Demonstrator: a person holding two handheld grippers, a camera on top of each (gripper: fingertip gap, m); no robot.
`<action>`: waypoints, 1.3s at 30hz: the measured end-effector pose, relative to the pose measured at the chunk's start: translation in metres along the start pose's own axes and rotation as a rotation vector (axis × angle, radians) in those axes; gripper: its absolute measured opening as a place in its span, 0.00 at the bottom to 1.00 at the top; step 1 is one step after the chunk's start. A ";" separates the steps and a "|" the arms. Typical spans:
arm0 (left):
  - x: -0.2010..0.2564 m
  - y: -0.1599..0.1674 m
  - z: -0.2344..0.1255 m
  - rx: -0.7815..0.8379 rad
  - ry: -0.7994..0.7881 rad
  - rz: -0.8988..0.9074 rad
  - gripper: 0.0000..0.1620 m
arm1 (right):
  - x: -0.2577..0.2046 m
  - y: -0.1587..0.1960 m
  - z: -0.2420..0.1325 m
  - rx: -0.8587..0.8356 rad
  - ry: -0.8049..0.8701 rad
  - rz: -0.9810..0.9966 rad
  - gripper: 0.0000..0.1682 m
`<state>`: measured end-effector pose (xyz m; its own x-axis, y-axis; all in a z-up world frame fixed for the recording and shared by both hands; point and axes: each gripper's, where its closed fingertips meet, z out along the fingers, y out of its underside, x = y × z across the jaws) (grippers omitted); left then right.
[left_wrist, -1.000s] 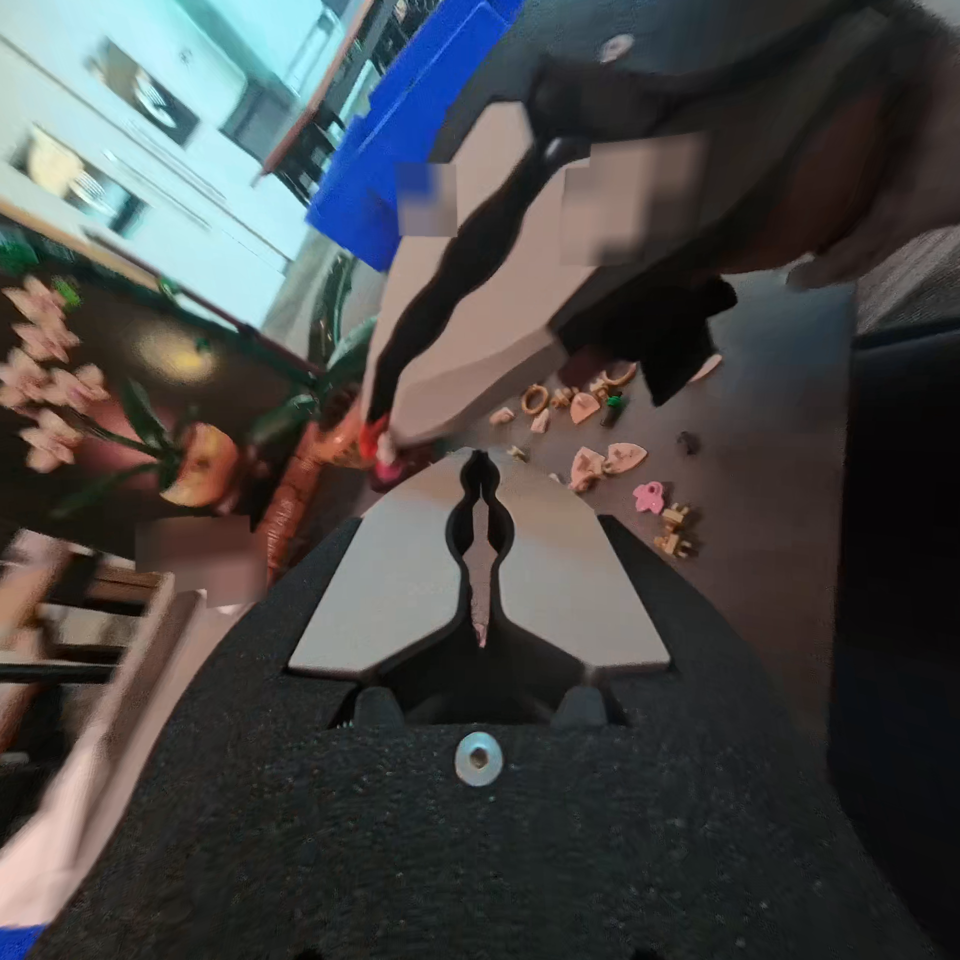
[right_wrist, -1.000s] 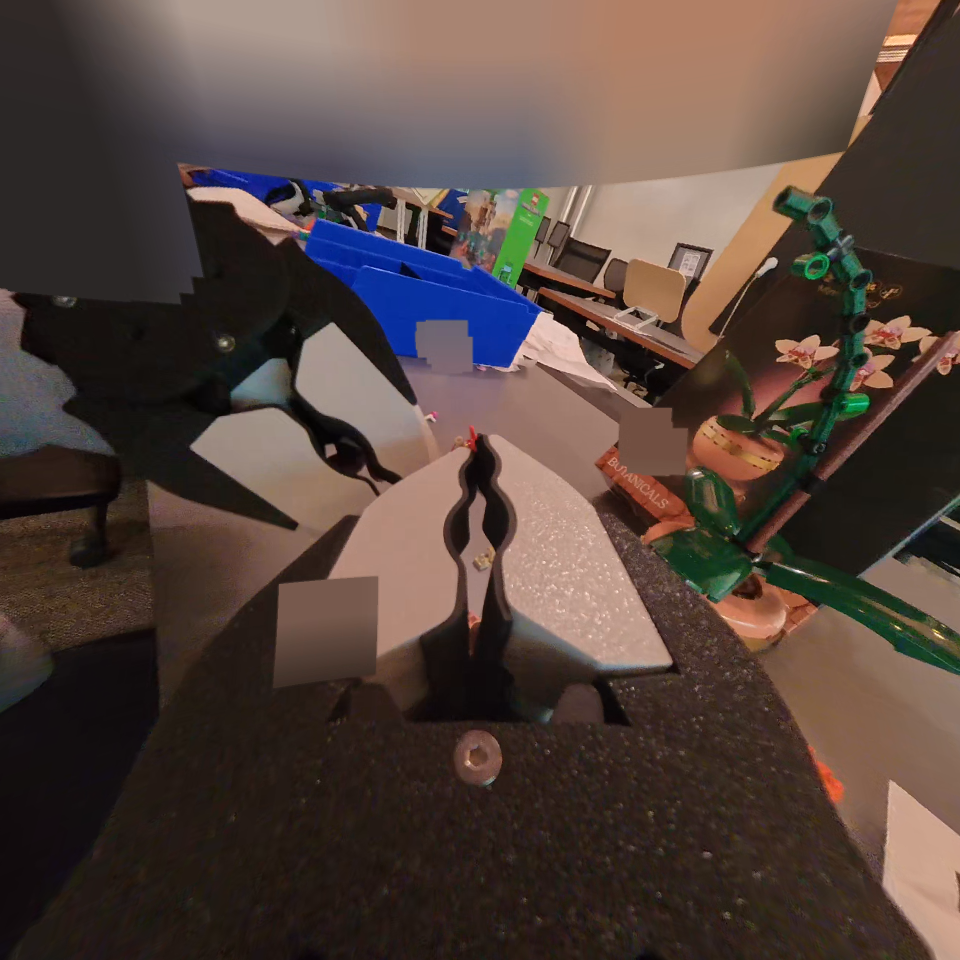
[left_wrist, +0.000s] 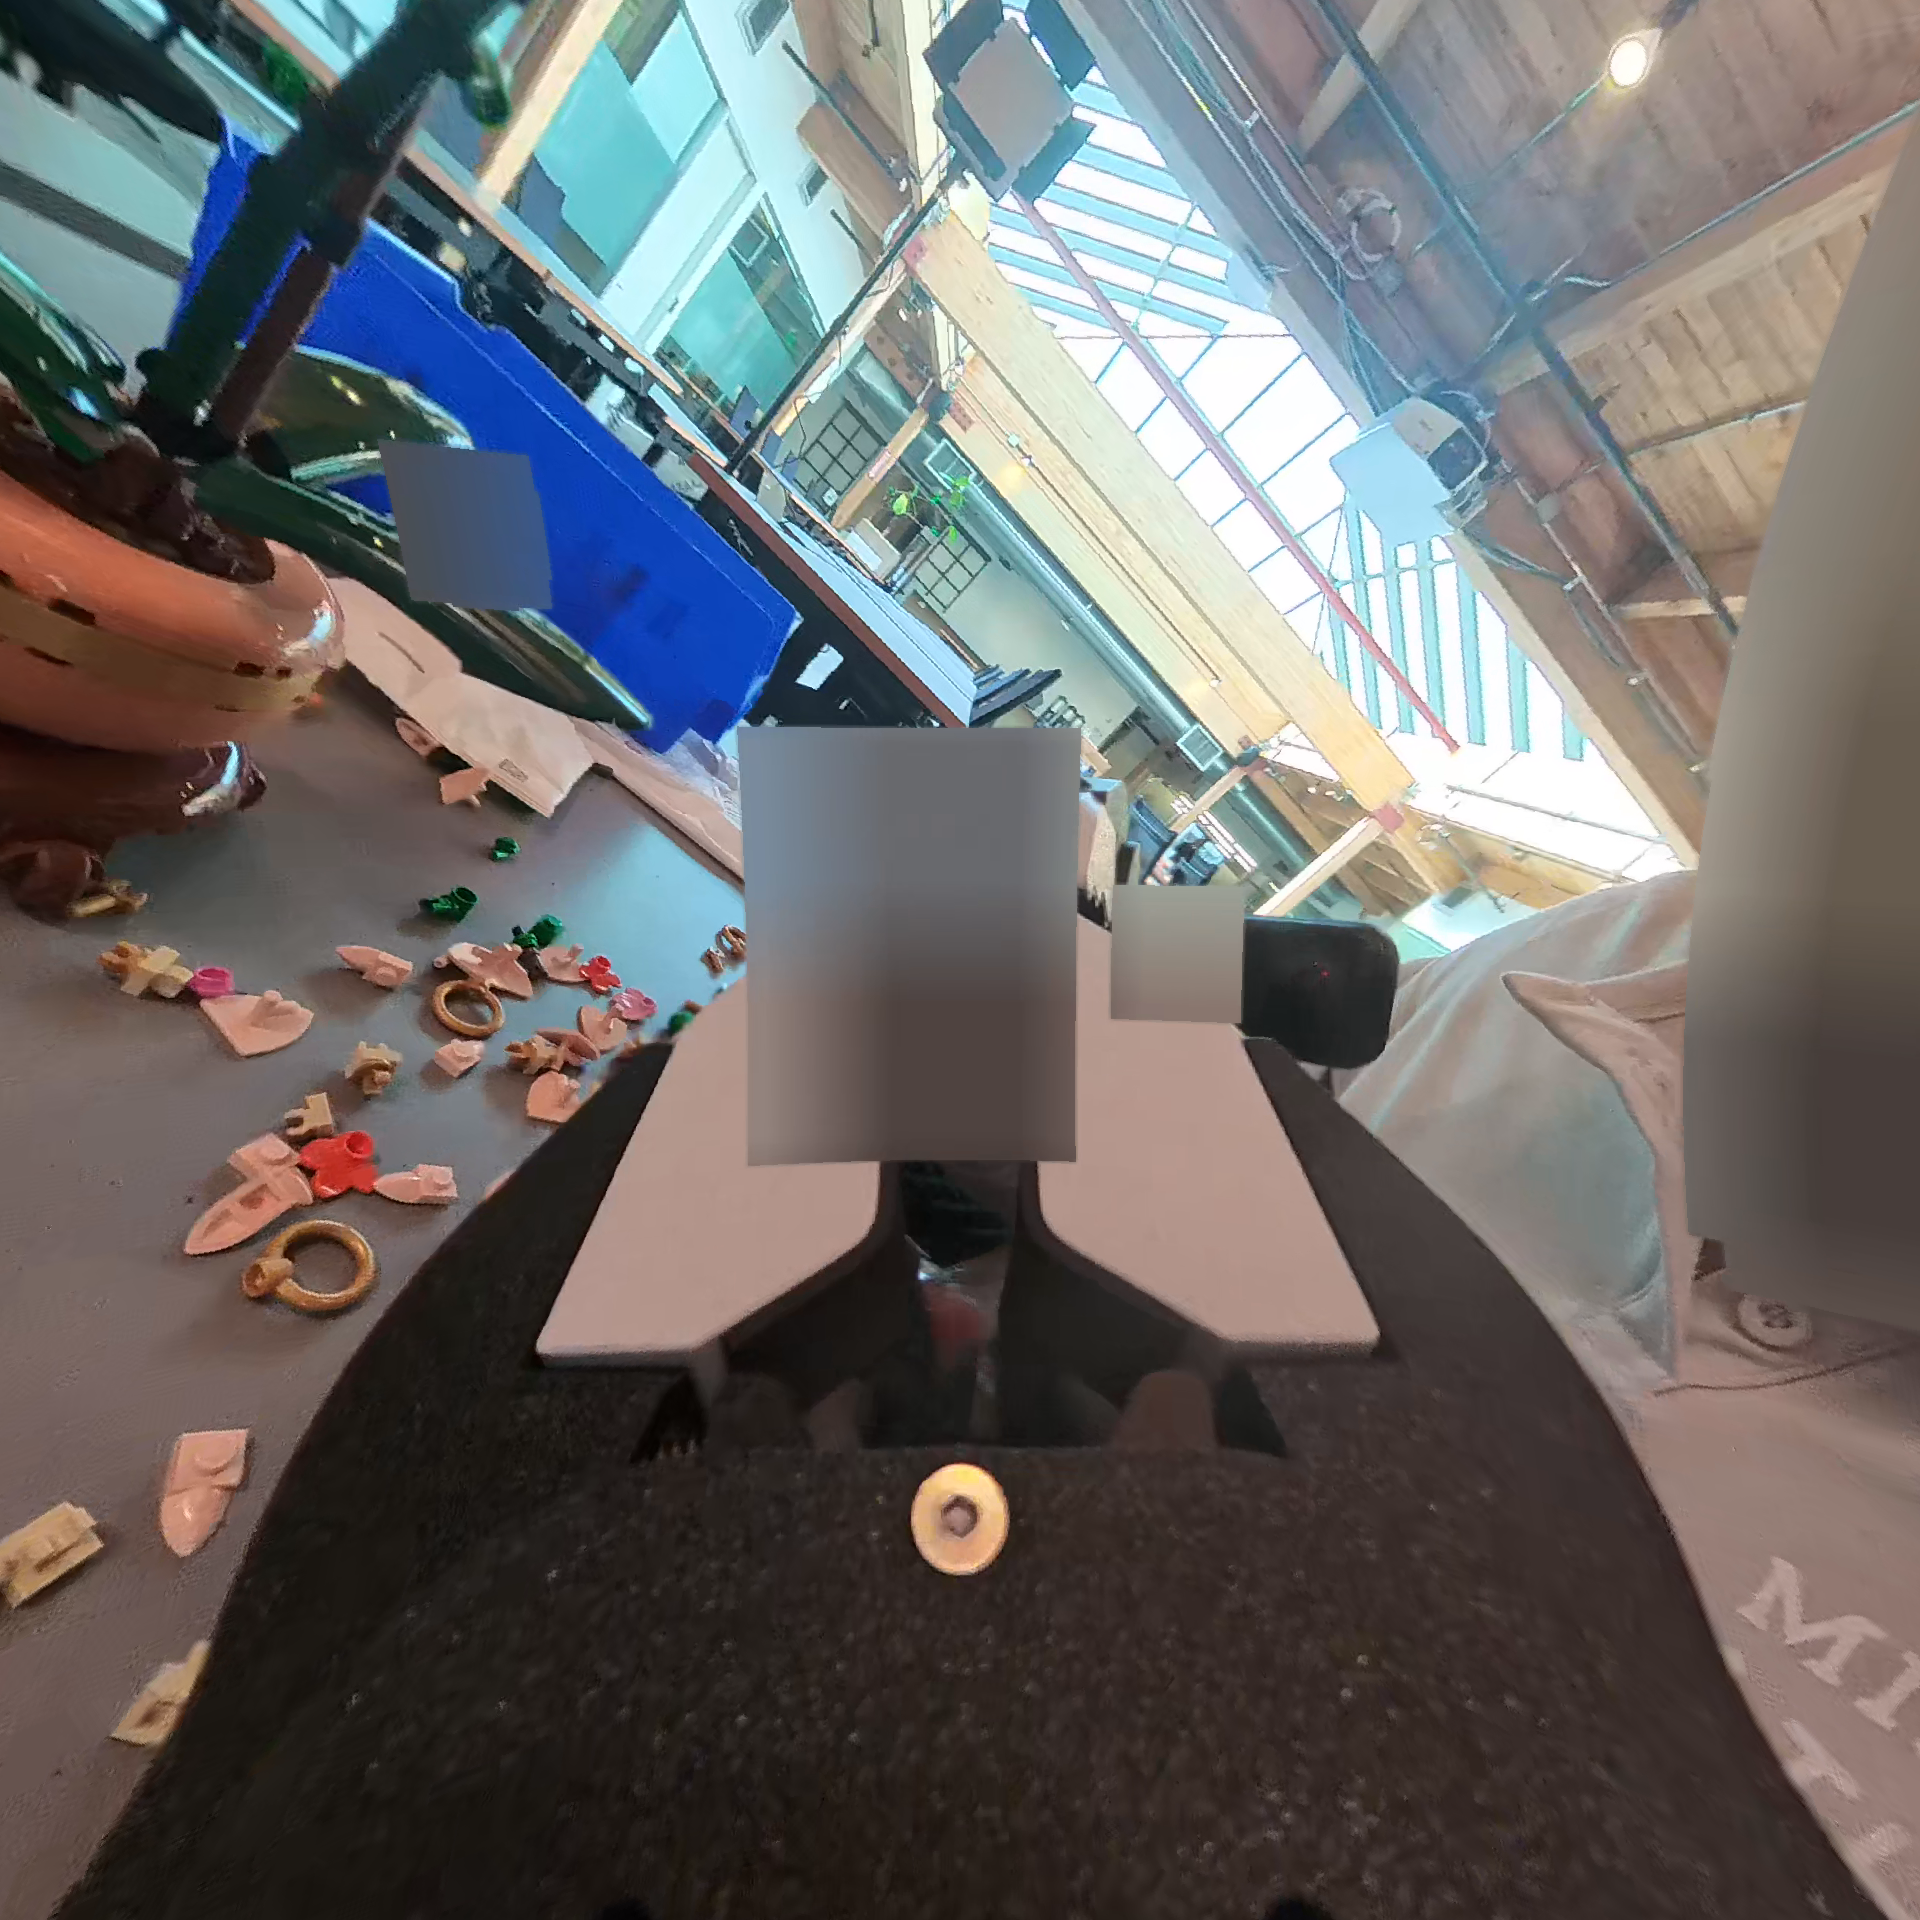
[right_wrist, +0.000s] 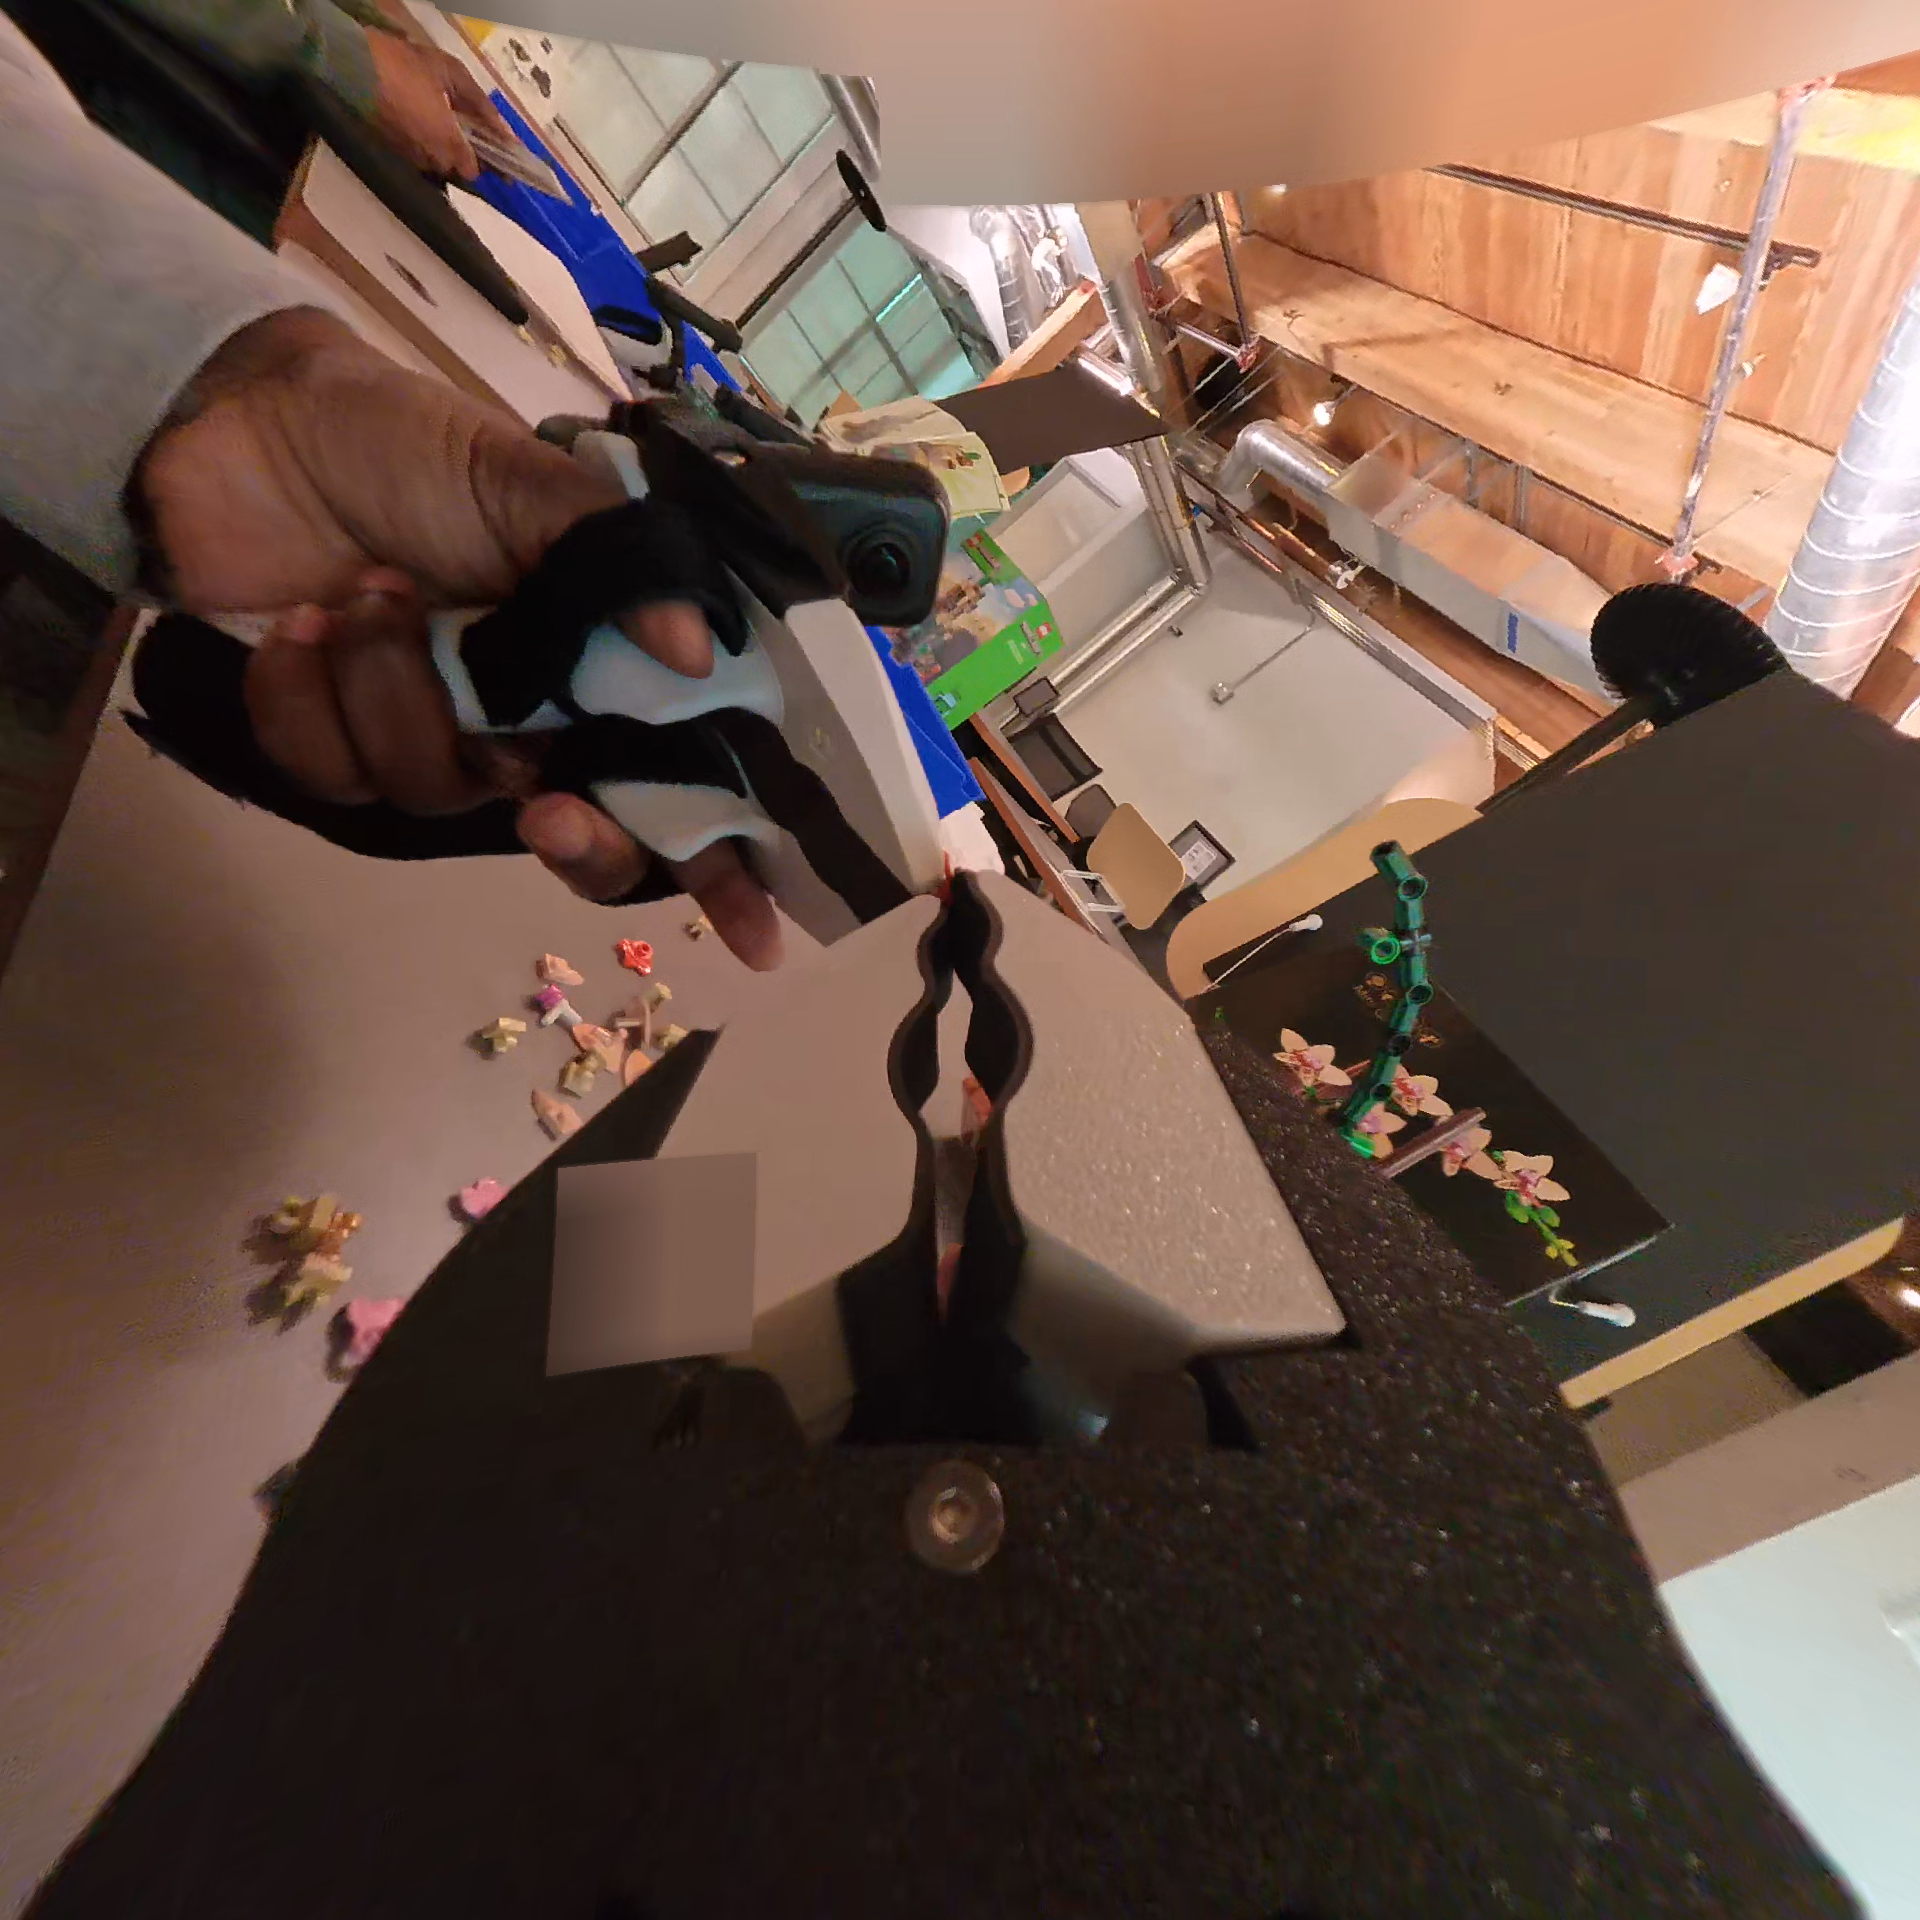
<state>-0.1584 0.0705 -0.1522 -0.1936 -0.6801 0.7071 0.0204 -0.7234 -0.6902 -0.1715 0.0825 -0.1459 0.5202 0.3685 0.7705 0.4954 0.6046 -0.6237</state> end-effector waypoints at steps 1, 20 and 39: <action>0.001 0.000 0.001 0.002 -0.001 0.026 0.13 | 0.000 -0.002 -0.001 0.019 -0.003 0.032 0.00; 0.003 0.005 0.009 -0.135 -0.134 0.425 0.09 | -0.002 0.000 -0.010 0.068 -0.007 0.170 0.00; -0.052 0.068 -0.028 -0.563 -0.190 0.266 0.04 | -0.056 0.037 0.032 -0.269 -0.105 0.108 0.00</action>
<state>-0.1739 0.0602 -0.2406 -0.0751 -0.8741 0.4799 -0.4830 -0.3892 -0.7844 -0.2041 0.1069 -0.2080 0.5123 0.4994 0.6987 0.6148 0.3548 -0.7044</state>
